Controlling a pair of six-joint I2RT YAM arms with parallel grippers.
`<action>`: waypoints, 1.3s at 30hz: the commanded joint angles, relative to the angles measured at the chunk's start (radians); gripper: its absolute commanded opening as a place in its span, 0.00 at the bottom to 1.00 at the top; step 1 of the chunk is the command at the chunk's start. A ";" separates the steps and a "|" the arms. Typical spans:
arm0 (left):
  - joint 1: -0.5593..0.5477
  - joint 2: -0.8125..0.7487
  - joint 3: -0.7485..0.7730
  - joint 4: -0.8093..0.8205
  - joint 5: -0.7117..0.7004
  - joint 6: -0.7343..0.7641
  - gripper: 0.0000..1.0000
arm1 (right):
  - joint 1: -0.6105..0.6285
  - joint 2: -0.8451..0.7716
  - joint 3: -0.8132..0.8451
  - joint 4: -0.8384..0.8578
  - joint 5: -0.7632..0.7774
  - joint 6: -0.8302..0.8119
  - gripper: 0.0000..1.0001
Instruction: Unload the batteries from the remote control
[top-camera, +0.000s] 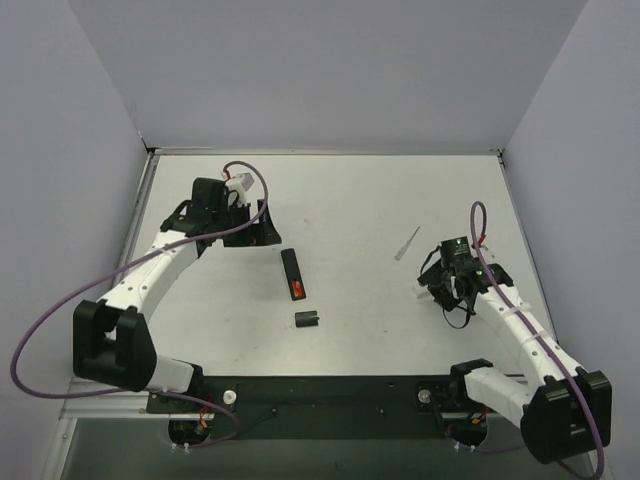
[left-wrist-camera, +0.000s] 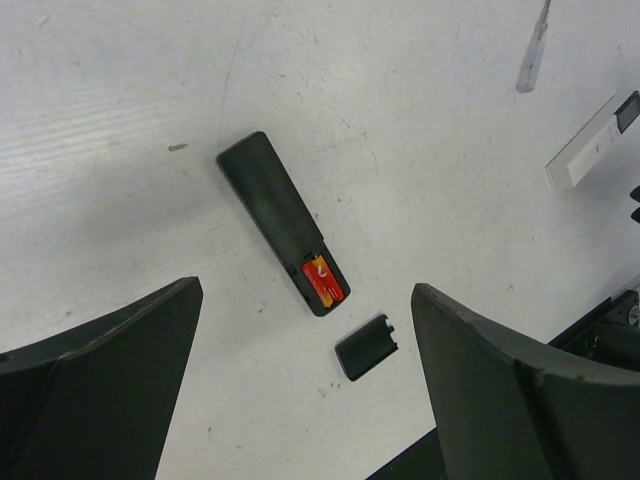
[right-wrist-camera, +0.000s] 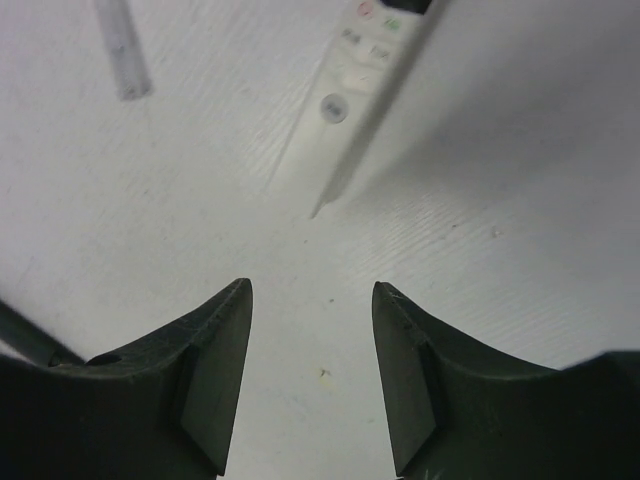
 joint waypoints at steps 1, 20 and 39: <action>0.040 -0.135 -0.147 0.123 0.015 -0.083 0.97 | -0.117 0.120 0.062 -0.071 0.065 0.008 0.47; 0.040 -0.238 -0.261 0.238 0.129 -0.115 0.95 | -0.226 0.467 0.241 -0.037 0.128 0.038 0.56; 0.055 -0.215 -0.264 0.264 0.173 -0.140 0.83 | -0.226 0.544 0.156 0.096 0.031 -0.006 0.29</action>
